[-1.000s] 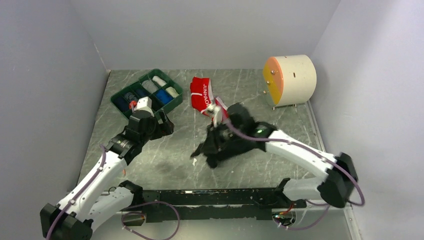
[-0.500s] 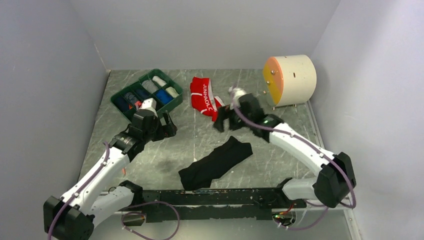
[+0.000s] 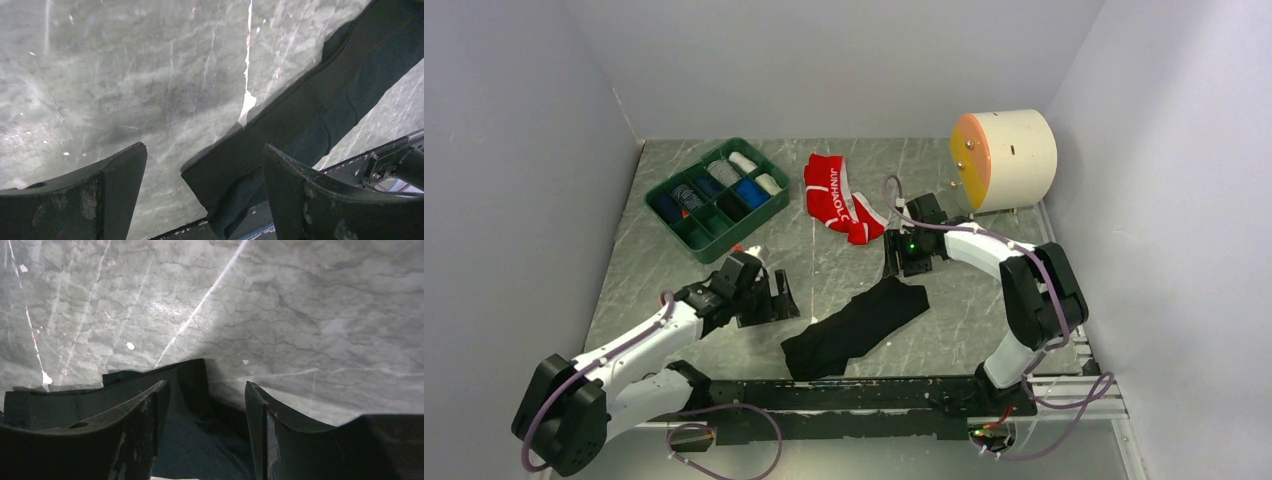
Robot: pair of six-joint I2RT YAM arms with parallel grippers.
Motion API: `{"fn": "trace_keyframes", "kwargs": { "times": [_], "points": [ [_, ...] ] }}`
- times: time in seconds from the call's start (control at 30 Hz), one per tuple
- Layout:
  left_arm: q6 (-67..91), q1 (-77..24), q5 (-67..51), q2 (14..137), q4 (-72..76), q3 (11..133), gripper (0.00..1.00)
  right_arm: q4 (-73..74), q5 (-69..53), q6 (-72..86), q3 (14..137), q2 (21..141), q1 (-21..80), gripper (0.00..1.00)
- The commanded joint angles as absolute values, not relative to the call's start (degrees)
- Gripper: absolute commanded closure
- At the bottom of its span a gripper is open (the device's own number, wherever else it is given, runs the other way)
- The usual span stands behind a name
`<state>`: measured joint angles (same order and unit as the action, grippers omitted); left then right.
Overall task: Roll the underwear
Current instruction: Flatten out the underwear at the center of the board.
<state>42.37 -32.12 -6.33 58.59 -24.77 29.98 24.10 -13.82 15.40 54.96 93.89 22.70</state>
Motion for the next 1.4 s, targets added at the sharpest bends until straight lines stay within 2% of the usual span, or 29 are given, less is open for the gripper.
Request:
{"fn": "trace_keyframes", "kwargs": {
  "times": [0.0, 0.1, 0.13, 0.23, 0.3, 0.4, 0.43, 0.6, 0.67, 0.73, 0.87, 0.97, 1.1, 1.23, 1.3, 1.37],
  "points": [
    [45.91, -33.84, -7.79, 57.02, -23.51, 27.35, 0.12, 23.38, -18.77, 12.29, 58.39, 95.56, 22.68, 0.41],
    [46.62, -34.16, -8.96, 56.76, -23.63, 26.14, 0.14, 22.83, -20.36, 11.86, 58.91, 97.19, 22.70, 0.44],
    [46.74, -34.30, -9.36, 56.75, -23.39, 25.80, 0.15, 23.07, -20.93, 11.48, 59.42, 97.73, 22.68, 0.48],
    [47.27, -35.07, -10.35, 56.85, -22.74, 25.22, 0.20, 24.02, -22.85, 10.70, 60.59, 100.12, 22.70, 0.66],
    [47.39, -35.40, -11.28, 57.14, -22.73, 24.96, 0.24, 24.40, -23.32, 10.44, 60.90, 99.97, 22.70, 0.82],
    [47.62, -35.82, -13.21, 57.30, -21.74, 24.31, 0.30, 23.38, -23.60, 11.53, 60.06, 97.82, 22.68, 0.98],
    [47.82, -36.00, -13.60, 57.30, -21.45, 23.99, 0.31, 23.01, -23.45, 11.95, 59.66, 96.88, 22.68, 1.00],
    [47.94, -36.22, -13.80, 57.02, -24.95, 23.90, 0.37, 20.90, -21.00, 14.79, 57.06, 92.43, 22.68, 1.00],
    [47.62, -36.39, -12.04, 56.24, -28.36, 24.68, 0.27, 19.17, -21.84, 16.41, 55.67, 91.19, 22.68, 1.00],
    [48.38, -36.56, -12.62, 55.23, -28.06, 24.20, 0.27, 18.04, -22.84, 17.65, 54.44, 90.60, 22.68, 1.00],
    [50.46, -36.69, -14.48, 55.43, -26.37, 22.20, 0.37, 17.57, -22.95, 18.60, 53.54, 90.11, 22.68, 1.00],
    [53.47, -37.13, -16.68, 54.91, -22.97, 19.84, 0.38, 17.08, -23.39, 18.84, 53.12, 89.60, 22.68, 1.00],
    [55.09, -37.26, -16.45, 54.83, -20.77, 18.21, 0.47, 16.34, -24.25, 19.50, 53.49, 89.65, 22.68, 1.00],
    [55.33, -37.22, -11.60, 55.36, -19.41, 17.99, 0.58, 16.61, -24.67, 19.44, 54.21, 88.67, 22.68, 1.00],
    [56.66, -37.22, -11.37, 55.74, -15.11, 16.82, 0.72, 16.20, -24.80, 19.50, 53.79, 86.85, 22.68, 1.00],
    [57.64, -37.25, -11.42, 55.98, -10.79, 16.65, 0.93, 16.21, -24.83, 19.67, 53.66, 84.66, 22.68, 1.00]
  ]
}}
